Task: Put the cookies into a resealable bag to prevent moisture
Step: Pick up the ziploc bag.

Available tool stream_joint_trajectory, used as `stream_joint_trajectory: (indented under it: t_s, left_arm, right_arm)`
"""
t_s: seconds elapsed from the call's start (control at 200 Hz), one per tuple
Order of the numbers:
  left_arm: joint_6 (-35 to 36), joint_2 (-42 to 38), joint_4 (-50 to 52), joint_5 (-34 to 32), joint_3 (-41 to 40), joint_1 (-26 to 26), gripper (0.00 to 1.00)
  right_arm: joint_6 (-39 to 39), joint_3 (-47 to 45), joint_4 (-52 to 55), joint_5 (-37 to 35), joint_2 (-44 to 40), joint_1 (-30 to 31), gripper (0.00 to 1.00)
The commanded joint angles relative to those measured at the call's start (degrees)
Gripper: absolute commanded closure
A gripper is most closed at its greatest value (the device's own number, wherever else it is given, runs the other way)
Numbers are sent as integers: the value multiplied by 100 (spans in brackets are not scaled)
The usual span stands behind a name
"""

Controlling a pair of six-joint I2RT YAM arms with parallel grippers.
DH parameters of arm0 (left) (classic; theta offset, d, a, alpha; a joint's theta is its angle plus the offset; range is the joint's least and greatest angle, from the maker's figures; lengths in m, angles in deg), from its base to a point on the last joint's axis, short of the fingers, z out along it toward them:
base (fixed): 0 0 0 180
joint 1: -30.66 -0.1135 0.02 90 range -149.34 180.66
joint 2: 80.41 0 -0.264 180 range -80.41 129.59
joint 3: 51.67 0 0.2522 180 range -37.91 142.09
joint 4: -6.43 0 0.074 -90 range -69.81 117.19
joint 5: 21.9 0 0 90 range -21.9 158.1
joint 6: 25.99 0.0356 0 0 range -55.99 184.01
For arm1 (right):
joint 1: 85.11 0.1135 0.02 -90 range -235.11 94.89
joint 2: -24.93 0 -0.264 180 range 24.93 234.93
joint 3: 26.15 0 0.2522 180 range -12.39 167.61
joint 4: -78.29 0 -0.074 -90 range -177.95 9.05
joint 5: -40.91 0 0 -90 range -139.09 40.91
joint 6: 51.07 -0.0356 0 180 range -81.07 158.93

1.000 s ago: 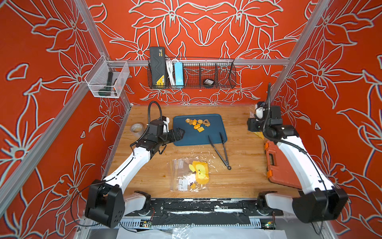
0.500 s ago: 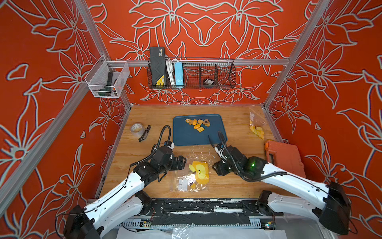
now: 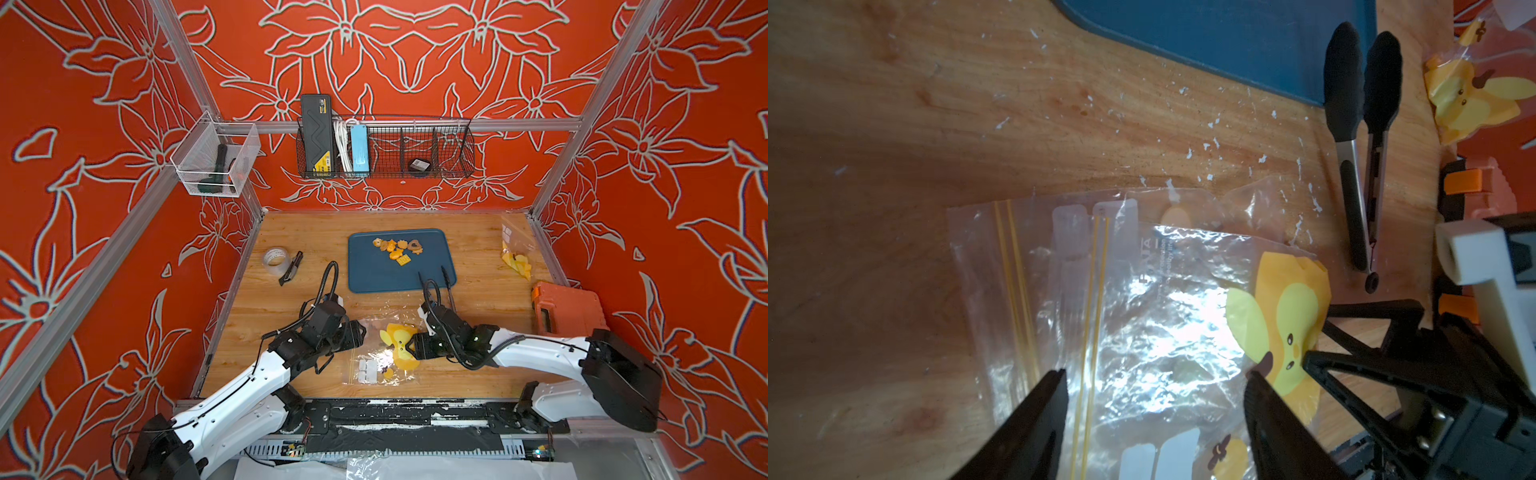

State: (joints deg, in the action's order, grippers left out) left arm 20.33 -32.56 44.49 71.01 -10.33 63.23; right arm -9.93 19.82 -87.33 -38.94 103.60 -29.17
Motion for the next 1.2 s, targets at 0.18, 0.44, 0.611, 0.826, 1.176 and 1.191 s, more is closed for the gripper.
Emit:
stream_joint_trajectory:
  t_s: [0.18, 0.44, 0.611, 0.826, 1.176, 1.191]
  left_arm:
    - [-114, -153, -9, 198, -198, -224, 46]
    - [-87, 85, -111, 328, -241, -234, 59]
    - [-141, 98, -28, 197, -232, -234, 64]
    - [175, 464, -476, 841, -284, -234, 78]
    - [369, 1303, -771, 998, -274, -120, 89]
    - [369, 1331, -783, 1004, -275, -114, 90]
  right_arm:
    - [-398, -369, -303, -298, -238, -2, 71]
    - [-287, -820, -360, -199, -604, -309, 100]
    - [-155, -1033, -248, -89, -886, -543, 100]
    - [158, -1280, -106, 201, -1239, -975, 100]
    - [228, -1339, -163, 417, -1257, -1156, 100]
    - [219, -1348, -172, 417, -1258, -1150, 100]
